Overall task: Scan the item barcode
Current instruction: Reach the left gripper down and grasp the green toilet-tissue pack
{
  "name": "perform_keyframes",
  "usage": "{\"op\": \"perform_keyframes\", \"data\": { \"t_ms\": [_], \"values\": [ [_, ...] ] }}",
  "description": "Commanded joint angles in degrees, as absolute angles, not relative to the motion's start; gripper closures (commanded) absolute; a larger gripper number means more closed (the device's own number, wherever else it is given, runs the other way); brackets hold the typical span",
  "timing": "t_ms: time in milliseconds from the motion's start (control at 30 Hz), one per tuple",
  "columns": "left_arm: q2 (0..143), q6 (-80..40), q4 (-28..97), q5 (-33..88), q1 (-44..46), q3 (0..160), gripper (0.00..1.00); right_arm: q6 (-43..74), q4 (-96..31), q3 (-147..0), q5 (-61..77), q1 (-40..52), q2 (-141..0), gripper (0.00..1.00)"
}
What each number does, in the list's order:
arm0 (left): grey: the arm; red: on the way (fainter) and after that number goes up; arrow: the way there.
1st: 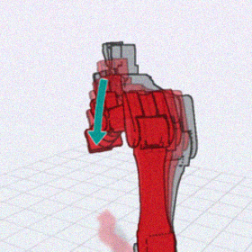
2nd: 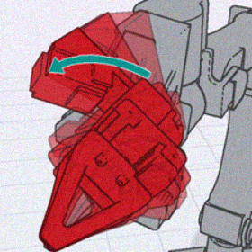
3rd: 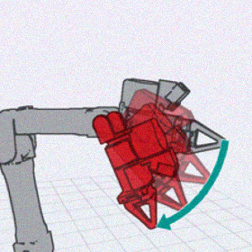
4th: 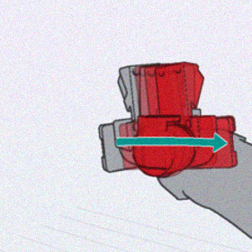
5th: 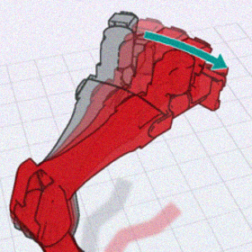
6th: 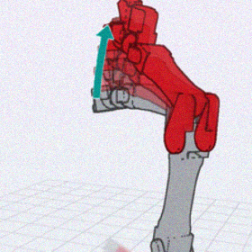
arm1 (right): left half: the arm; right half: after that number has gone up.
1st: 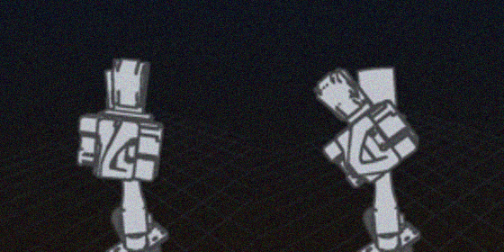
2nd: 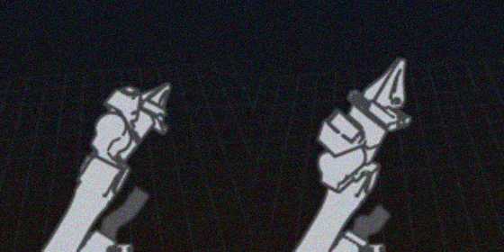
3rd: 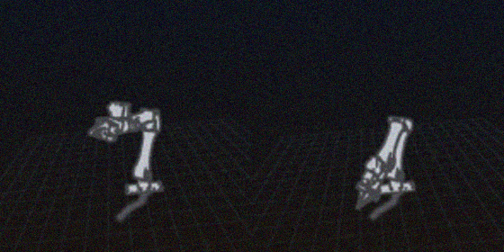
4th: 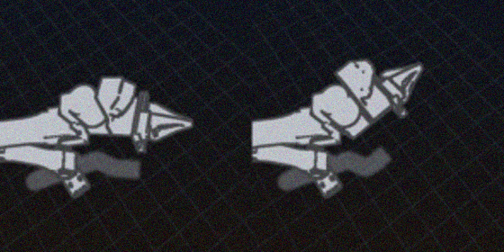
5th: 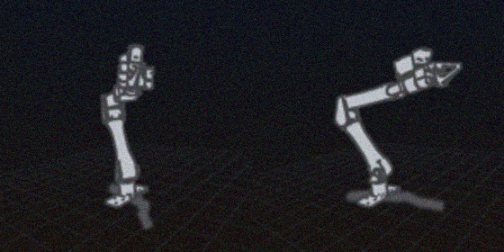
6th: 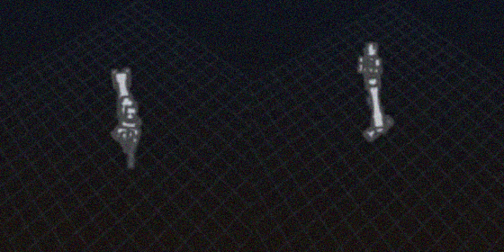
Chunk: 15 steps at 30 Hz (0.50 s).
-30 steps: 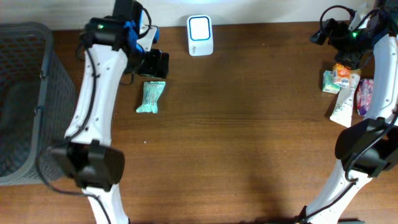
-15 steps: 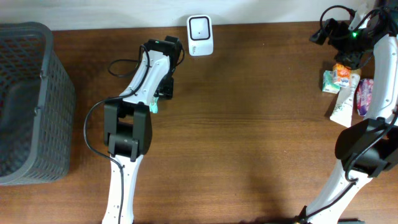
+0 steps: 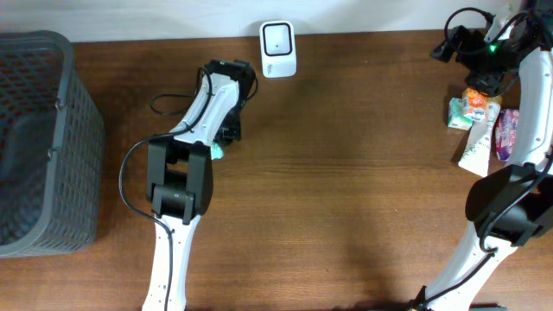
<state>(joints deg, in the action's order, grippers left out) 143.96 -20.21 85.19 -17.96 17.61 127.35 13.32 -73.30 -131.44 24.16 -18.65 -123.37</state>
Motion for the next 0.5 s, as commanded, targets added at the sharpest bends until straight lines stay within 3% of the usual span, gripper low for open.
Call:
{"op": "perform_keyframes", "data": {
  "t_ms": [0,100,233,400,467],
  "values": [
    [143.87,-11.2,88.6,5.61,17.52,141.47,0.75,13.17,-73.3,-131.68,24.86,-18.39,-123.79,0.01],
    [143.87,1.32,90.0,41.17,17.47,149.84,0.71,13.17,-73.3,-131.68,24.86,-18.39,-123.79,0.01],
    [144.42,4.84,86.56,53.69,20.95,142.93,0.67,13.17,-73.3,-131.68,24.86,-18.39,-123.79,0.01],
    [144.42,2.17,69.47,52.82,28.53,122.87,0.67,13.15,-73.3,-131.68,24.86,-18.39,-123.79,0.01],
    [144.18,2.2,69.34,41.47,28.99,122.08,0.55,13.17,-73.3,-131.68,24.86,-18.39,-123.79,0.01]
  ]
}}
